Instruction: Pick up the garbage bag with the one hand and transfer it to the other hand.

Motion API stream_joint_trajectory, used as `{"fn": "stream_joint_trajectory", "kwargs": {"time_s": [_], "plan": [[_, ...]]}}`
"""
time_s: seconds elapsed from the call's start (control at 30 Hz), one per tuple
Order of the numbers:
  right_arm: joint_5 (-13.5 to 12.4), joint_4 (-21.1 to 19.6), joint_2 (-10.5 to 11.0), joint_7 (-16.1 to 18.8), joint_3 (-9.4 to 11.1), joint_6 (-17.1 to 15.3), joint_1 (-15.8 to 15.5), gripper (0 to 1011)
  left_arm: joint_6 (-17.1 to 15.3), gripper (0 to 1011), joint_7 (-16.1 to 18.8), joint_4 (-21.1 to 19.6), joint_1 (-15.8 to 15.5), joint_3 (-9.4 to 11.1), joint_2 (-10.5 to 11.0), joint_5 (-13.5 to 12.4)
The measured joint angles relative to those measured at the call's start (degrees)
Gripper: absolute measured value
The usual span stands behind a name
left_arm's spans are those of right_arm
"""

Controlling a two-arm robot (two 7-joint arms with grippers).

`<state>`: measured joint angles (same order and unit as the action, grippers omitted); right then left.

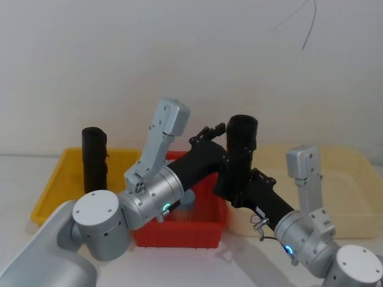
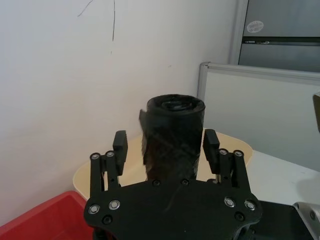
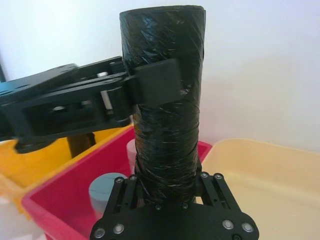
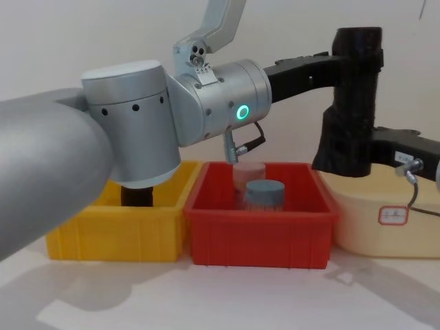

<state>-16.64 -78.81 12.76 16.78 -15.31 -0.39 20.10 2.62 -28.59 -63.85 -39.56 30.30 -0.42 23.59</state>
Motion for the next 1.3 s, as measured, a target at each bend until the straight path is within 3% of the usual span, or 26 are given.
{"fn": "stream_joint_trajectory", "kwargs": {"time_s": [0.17,0.53,0.83,1.1,1.3], "plan": [[-0.6,-0.2,-0.1,-0.9,1.3,-0.7,-0.3,506,0.0,1001,0.0,0.0,0.0,0.0,0.0,0.0],[-2.2,-0.5,0.1,-4.4,5.7,-3.7,-0.4,506,0.0,1002,0.0,0.0,0.0,0.0,0.0,0.0],[-2.4,-0.3,1.5,-8.0,9.6,-7.8,0.5,510,0.0,1002,0.0,0.0,0.0,0.0,0.0,0.0],[-1.7,-0.4,3.4,-11.1,12.3,-13.3,1.0,749,0.0,1001,0.0,0.0,0.0,0.0,0.0,0.0],[-1.8,-3.3,4.7,-12.1,13.9,-18.6,-0.3,910,0.0,1001,0.1,0.0,0.1,0.0,0.0,0.0]]}}
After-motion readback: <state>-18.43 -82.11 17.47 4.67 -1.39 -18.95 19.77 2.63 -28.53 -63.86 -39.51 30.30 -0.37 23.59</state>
